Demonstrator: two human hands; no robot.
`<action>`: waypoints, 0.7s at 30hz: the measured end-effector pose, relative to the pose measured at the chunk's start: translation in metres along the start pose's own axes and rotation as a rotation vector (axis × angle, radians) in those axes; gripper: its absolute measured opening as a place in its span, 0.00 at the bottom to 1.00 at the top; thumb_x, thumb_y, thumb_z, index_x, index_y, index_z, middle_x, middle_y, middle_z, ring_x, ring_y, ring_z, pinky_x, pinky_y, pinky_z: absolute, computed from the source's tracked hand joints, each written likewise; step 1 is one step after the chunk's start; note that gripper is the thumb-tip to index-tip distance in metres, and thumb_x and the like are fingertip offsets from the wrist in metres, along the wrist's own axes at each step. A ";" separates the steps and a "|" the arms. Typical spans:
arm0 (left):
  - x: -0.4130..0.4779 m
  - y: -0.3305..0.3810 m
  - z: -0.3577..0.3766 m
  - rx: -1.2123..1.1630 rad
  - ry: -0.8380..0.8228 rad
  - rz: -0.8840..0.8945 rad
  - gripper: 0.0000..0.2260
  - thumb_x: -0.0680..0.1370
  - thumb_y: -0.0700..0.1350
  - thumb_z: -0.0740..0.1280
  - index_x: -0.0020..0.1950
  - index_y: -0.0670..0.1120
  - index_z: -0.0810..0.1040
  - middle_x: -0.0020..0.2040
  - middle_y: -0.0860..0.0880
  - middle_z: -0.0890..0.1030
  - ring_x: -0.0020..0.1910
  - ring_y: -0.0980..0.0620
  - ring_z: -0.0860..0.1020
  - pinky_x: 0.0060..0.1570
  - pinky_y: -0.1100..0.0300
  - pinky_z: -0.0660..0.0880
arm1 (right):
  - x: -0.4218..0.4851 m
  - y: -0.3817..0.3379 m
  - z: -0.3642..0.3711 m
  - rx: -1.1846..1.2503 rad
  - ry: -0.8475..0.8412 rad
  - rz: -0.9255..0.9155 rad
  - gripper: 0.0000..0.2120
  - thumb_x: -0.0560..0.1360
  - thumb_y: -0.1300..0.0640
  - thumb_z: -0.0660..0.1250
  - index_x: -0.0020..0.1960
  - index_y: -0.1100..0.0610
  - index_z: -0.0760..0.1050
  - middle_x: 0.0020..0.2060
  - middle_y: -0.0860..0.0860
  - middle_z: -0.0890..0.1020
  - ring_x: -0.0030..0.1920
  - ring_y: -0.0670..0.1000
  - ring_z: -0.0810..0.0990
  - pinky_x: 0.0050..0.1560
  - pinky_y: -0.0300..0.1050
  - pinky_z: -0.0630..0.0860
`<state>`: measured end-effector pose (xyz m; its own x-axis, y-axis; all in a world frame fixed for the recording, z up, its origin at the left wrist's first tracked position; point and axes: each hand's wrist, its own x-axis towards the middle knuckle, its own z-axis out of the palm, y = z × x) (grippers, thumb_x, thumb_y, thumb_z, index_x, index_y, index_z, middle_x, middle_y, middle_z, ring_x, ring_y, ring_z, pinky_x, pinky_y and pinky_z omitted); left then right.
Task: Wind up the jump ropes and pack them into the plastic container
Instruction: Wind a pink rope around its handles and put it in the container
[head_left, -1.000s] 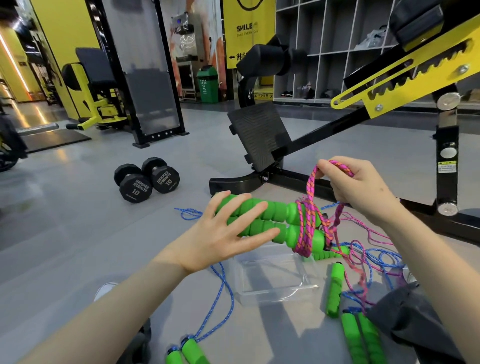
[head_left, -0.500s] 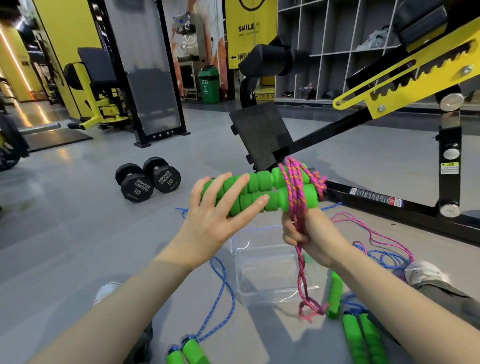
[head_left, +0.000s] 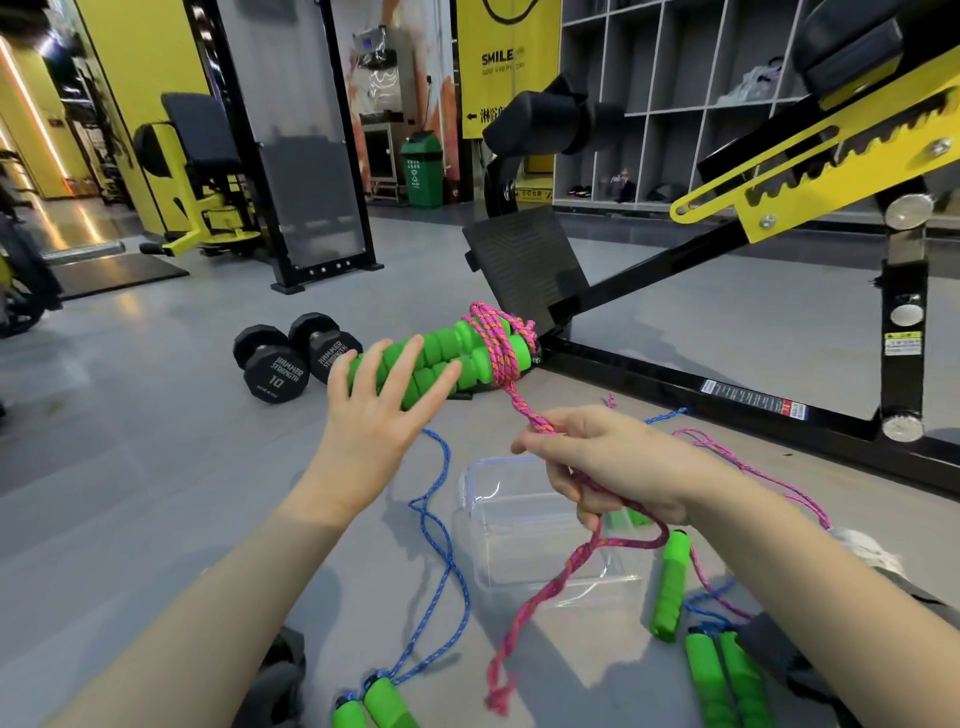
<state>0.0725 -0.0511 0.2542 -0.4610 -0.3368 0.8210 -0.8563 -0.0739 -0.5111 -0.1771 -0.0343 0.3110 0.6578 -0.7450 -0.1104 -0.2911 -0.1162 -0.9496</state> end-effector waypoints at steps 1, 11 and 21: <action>-0.001 -0.001 0.001 0.004 -0.016 -0.002 0.27 0.73 0.28 0.55 0.69 0.48 0.70 0.62 0.37 0.76 0.55 0.35 0.74 0.55 0.40 0.68 | -0.002 -0.002 -0.002 -0.030 -0.025 0.008 0.11 0.80 0.59 0.57 0.57 0.67 0.70 0.23 0.53 0.68 0.16 0.45 0.59 0.23 0.38 0.71; -0.011 -0.013 0.008 0.068 -0.098 -0.102 0.25 0.77 0.30 0.47 0.68 0.46 0.70 0.61 0.35 0.76 0.53 0.33 0.76 0.54 0.39 0.67 | -0.009 -0.009 -0.014 -0.152 0.020 -0.006 0.04 0.73 0.65 0.65 0.44 0.67 0.76 0.29 0.58 0.71 0.33 0.54 0.81 0.36 0.39 0.72; -0.015 -0.019 0.010 0.105 -0.167 -0.152 0.30 0.69 0.29 0.52 0.69 0.45 0.69 0.62 0.34 0.74 0.54 0.33 0.73 0.54 0.38 0.68 | -0.018 -0.026 -0.002 -0.162 0.148 -0.127 0.06 0.73 0.65 0.62 0.47 0.67 0.75 0.20 0.45 0.71 0.21 0.51 0.69 0.32 0.48 0.75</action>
<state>0.0979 -0.0542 0.2489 -0.2758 -0.4644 0.8416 -0.8801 -0.2301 -0.4154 -0.1827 -0.0191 0.3380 0.5912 -0.8041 0.0625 -0.3274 -0.3100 -0.8926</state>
